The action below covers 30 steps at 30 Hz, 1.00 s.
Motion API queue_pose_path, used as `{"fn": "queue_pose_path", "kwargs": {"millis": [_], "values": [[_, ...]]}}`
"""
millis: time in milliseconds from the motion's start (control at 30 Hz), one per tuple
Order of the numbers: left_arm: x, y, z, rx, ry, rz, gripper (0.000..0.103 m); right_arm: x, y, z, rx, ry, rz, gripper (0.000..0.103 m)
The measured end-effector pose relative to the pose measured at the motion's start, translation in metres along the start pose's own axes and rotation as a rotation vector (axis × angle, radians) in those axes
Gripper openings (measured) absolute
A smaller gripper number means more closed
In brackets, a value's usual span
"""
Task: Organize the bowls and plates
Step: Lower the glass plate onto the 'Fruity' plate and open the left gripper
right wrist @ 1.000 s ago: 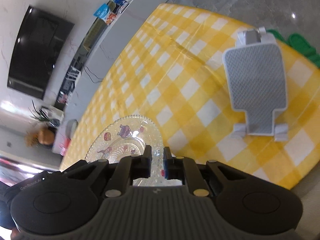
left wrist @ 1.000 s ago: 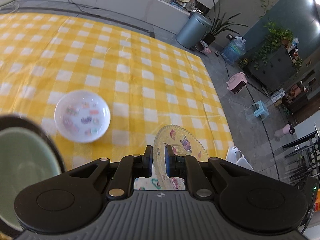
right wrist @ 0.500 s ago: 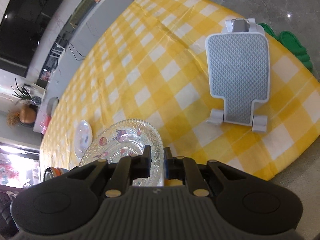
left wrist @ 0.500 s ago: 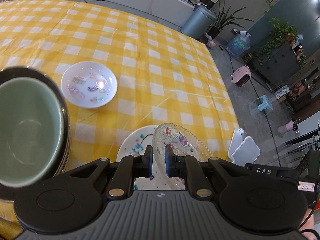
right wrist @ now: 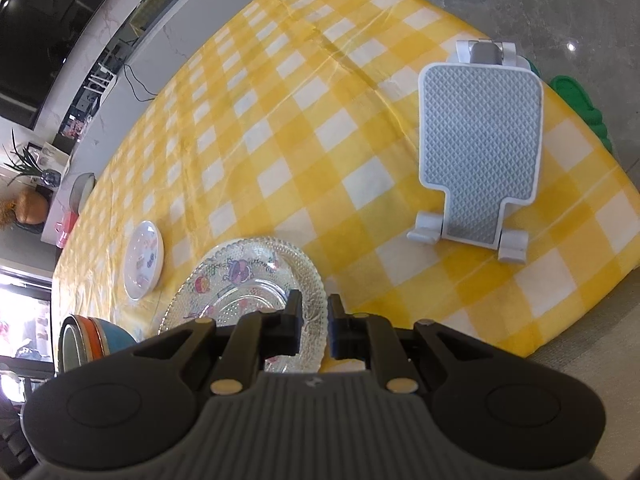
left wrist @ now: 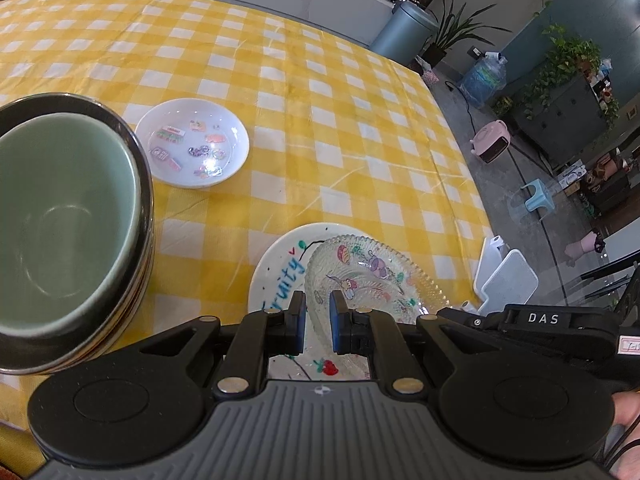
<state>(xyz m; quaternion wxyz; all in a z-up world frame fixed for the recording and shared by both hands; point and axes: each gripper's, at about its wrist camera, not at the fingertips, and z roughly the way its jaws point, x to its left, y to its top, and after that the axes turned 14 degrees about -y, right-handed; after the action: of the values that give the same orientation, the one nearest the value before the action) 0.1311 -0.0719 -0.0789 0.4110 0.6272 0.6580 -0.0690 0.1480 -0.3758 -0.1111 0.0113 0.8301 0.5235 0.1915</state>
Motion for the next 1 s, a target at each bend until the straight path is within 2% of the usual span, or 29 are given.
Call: {"fn": "queue_pose_path", "kwargs": {"millis": [400, 1000], "values": [[0.008, -0.009, 0.003, 0.026, 0.027, 0.012, 0.013, 0.01, -0.003, 0.001, -0.001, -0.04, -0.061, 0.011], [0.01, -0.009, 0.005, -0.025, 0.117, 0.07, 0.013, 0.042, -0.008, 0.013, -0.009, -0.122, -0.224, 0.015]]}}
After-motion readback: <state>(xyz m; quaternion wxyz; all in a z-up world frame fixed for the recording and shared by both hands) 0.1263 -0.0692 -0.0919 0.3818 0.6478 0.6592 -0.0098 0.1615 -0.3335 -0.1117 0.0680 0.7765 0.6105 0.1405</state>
